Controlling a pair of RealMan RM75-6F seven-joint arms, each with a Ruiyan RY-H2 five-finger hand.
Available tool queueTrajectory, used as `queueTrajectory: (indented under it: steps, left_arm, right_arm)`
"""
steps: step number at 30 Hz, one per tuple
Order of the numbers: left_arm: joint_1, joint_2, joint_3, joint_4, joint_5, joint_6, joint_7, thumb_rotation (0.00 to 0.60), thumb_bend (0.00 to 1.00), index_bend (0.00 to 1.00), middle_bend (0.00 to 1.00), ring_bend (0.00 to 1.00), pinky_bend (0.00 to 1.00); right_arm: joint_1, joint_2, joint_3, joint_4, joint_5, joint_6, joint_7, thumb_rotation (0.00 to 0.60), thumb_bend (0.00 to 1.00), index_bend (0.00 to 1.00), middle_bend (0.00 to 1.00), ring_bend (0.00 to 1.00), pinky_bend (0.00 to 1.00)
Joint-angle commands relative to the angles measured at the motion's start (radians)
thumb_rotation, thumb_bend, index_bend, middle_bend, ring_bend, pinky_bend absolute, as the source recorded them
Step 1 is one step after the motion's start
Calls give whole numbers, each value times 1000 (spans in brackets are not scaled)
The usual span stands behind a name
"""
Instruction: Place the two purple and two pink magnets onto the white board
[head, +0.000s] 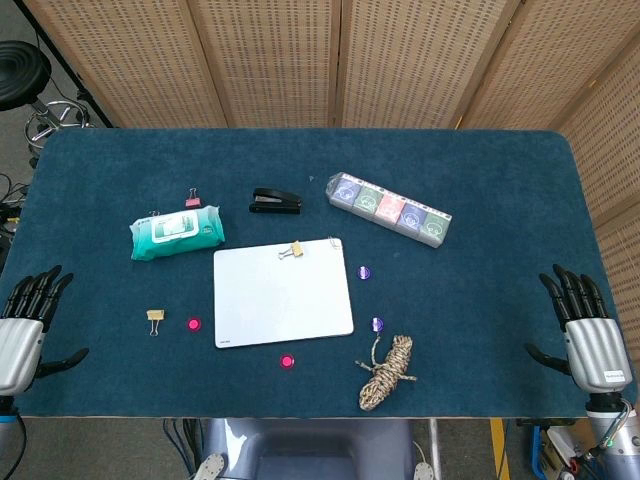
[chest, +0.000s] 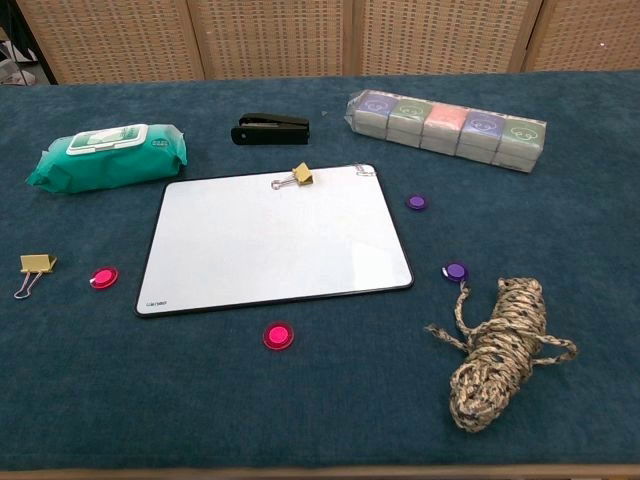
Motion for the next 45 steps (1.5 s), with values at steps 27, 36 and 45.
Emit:
queueTrajectory:
  steps: [27,36,45]
  left_arm:
    - [-16,-30,-22,23,-61,-40,38,600,0,0,0,0,0]
    - [-20,-40,-28,31,-76,-47,46,600,0,0,0,0,0]
    - [-25,-32,-31,36,-81,-56,33,600,0,0,0,0,0]
  right_arm:
    - [401,-99,256,-207,255,-556,-220,600,218,342,0,0,0]
    - [511,-203,297,-148,456,-654,-346,600,305,384,0,0,0]
    - [586,-322,307,-43,592,-681,-412,600,304,382,0,0,0]
